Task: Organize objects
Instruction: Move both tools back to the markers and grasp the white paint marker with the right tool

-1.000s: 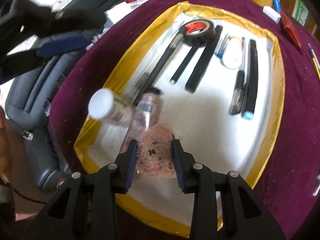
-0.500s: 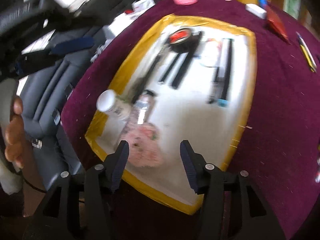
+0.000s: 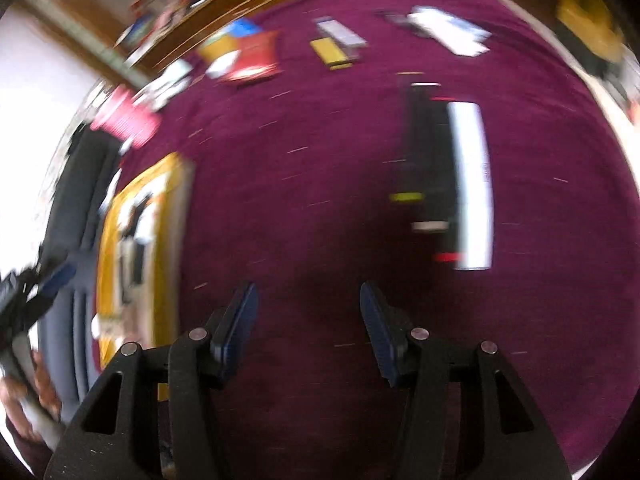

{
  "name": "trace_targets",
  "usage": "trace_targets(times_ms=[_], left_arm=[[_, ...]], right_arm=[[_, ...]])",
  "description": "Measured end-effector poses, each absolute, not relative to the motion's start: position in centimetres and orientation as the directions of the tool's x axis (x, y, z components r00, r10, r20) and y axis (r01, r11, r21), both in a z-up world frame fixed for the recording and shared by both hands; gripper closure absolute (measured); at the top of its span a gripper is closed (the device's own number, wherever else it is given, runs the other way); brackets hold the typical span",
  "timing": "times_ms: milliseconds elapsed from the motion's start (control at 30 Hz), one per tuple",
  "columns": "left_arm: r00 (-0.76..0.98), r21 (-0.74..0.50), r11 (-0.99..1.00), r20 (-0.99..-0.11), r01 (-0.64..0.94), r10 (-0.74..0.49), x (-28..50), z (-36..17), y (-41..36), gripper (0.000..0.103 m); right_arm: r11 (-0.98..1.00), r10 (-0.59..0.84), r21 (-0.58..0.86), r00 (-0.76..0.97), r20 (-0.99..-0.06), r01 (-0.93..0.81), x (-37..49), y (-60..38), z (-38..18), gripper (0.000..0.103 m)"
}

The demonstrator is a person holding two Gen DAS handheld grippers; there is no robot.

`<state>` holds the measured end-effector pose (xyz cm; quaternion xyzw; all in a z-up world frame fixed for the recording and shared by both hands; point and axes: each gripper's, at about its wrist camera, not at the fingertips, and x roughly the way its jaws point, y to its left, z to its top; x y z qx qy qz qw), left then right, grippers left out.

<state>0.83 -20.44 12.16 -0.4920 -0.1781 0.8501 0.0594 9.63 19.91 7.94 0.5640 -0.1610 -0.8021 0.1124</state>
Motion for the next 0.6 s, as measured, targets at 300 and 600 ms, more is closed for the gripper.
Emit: trace_targets(times_ms=[300, 600], left_arm=[[-0.432, -0.348, -0.937, -0.843, -0.017, 0.321, 0.6, 10.7, -11.8, 0.05], [-0.401, -0.331, -0.944, -0.863, -0.009, 0.306, 1.1, 9.0, -8.6, 0.05]], right_arm=[[-0.977, -0.175, 0.208, -0.389, -0.904, -0.043, 5.3, 26.6, 7.6, 0.051], [-0.995, -0.05, 0.008, -0.416, -0.908, 0.103, 2.8, 24.3, 6.3, 0.051]])
